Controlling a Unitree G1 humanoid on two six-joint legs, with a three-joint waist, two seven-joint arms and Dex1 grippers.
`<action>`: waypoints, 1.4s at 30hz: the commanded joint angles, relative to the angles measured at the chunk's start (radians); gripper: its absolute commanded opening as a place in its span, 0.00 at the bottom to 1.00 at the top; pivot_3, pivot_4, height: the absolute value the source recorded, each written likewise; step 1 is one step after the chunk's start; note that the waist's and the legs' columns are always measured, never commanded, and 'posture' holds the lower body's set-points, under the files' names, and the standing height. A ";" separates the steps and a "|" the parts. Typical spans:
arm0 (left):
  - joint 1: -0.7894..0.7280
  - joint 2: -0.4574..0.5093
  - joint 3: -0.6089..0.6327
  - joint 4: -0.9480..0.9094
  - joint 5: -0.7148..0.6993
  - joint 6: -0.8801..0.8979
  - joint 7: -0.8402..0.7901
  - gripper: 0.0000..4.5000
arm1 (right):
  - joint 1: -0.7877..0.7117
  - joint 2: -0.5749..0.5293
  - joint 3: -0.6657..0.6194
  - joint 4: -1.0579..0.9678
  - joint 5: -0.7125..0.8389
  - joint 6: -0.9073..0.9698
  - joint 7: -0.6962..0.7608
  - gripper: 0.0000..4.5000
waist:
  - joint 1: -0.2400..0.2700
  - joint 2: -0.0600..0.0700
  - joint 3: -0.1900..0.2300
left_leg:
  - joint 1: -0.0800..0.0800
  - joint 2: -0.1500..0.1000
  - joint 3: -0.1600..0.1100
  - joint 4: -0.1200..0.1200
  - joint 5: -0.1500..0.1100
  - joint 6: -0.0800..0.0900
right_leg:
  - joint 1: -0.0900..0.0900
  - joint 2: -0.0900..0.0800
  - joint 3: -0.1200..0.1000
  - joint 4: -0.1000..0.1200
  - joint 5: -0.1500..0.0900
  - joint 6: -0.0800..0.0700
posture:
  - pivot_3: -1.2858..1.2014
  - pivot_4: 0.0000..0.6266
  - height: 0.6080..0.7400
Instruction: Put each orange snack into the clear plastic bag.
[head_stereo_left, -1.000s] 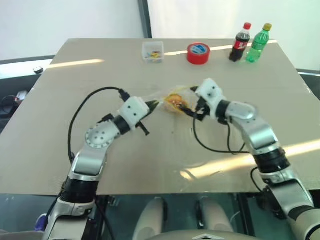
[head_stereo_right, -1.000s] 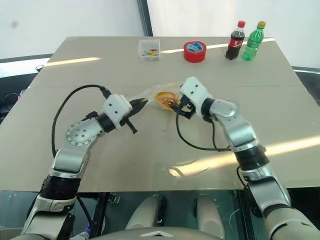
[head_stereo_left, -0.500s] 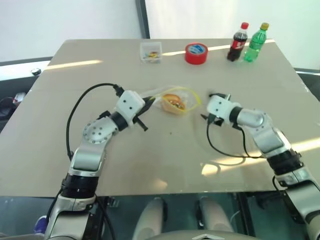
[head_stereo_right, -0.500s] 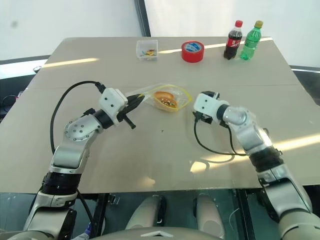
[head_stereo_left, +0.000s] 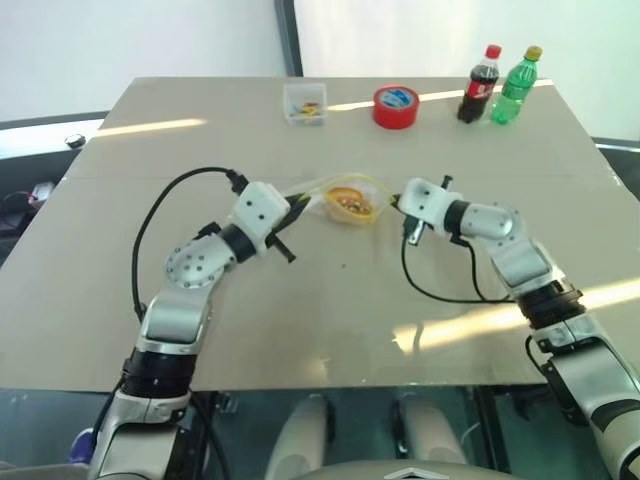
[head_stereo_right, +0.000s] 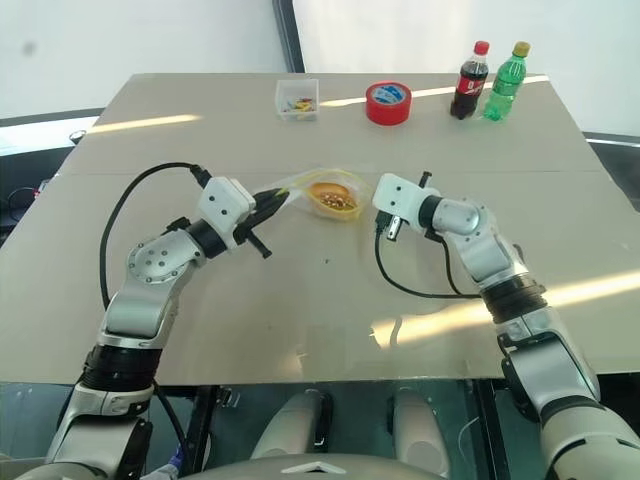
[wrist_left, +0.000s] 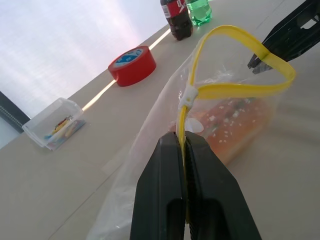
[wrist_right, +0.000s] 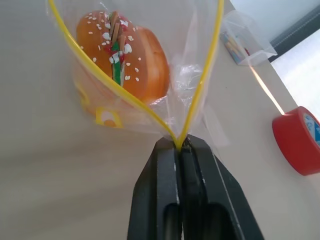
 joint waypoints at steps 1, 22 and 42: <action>-0.072 -0.006 0.048 -0.023 -0.047 0.005 0.011 0.00 | -0.049 -0.060 -0.088 -0.085 0.026 0.022 0.013 0.01 | 0.002 0.000 0.000 | 0.000 0.000 0.000 0.000 0.000 0.000 | 0.000 0.000 0.000 0.000 0.000 0.000 | 0.52 0.24 1.00; -0.025 0.029 -0.082 0.139 0.129 -0.354 0.018 0.00 | 0.377 -0.162 -0.153 -0.568 -0.135 0.280 -0.196 0.01 | 0.001 0.000 0.000 | -0.015 0.000 0.001 0.003 0.001 -0.002 | -0.014 -0.001 0.001 0.001 0.000 0.000 | 0.52 0.24 1.00; 0.024 0.069 -0.134 0.087 0.266 -0.458 0.021 0.00 | 0.230 -0.038 0.100 -0.780 -0.064 0.454 -0.006 0.47 | -0.002 0.000 0.000 | -0.011 -0.002 -0.001 0.005 -0.001 0.002 | -0.013 0.001 -0.001 0.009 0.000 0.000 | 0.52 0.24 1.00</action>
